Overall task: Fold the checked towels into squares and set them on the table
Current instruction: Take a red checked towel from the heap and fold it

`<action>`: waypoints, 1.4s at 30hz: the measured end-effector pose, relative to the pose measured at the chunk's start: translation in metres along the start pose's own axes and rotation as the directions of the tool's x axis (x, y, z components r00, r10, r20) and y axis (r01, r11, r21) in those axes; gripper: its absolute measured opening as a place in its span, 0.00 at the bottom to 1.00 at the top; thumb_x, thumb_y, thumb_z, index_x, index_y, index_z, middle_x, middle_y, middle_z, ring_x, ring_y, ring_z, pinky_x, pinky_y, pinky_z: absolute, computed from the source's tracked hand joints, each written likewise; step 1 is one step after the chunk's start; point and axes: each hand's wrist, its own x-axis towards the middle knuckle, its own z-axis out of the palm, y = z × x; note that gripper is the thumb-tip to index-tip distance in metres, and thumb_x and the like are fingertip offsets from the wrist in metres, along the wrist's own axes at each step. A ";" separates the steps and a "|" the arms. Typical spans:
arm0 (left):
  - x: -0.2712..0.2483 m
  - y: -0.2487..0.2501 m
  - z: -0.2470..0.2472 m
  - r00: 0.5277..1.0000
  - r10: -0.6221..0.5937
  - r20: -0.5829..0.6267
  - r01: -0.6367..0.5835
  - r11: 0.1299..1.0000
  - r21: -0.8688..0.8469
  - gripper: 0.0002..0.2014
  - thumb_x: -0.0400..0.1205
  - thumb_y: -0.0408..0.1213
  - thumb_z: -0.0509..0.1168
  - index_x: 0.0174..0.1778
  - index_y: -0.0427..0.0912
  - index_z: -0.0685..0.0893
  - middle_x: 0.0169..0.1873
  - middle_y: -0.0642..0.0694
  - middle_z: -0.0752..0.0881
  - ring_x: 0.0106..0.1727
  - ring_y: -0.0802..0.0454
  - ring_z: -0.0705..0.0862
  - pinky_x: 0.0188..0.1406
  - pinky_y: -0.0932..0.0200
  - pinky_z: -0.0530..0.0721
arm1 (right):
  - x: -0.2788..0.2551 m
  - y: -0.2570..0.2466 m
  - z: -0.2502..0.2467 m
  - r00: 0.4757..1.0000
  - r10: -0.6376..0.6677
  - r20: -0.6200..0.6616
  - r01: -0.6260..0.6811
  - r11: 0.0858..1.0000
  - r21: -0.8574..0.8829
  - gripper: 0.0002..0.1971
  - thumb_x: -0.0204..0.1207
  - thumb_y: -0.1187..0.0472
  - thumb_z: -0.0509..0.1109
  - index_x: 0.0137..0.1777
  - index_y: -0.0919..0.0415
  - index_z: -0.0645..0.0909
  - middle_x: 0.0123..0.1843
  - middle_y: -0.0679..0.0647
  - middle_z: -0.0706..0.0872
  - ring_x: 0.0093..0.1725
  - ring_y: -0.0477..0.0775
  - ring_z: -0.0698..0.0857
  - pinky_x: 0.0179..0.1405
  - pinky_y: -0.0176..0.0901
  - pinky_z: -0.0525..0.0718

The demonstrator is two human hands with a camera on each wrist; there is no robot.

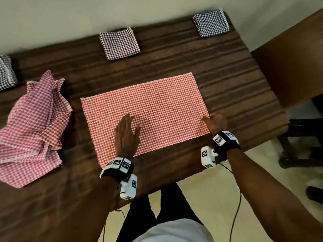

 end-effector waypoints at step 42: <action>0.108 -0.130 -0.089 0.929 -0.367 -0.056 0.364 0.930 -0.052 0.12 0.83 0.37 0.65 0.50 0.29 0.85 0.55 0.32 0.86 0.60 0.33 0.81 0.67 0.54 0.64 | -0.277 -0.173 0.213 0.688 -0.668 0.284 0.608 0.744 0.277 0.27 0.77 0.46 0.52 0.64 0.68 0.73 0.53 0.65 0.84 0.50 0.63 0.84 0.51 0.57 0.83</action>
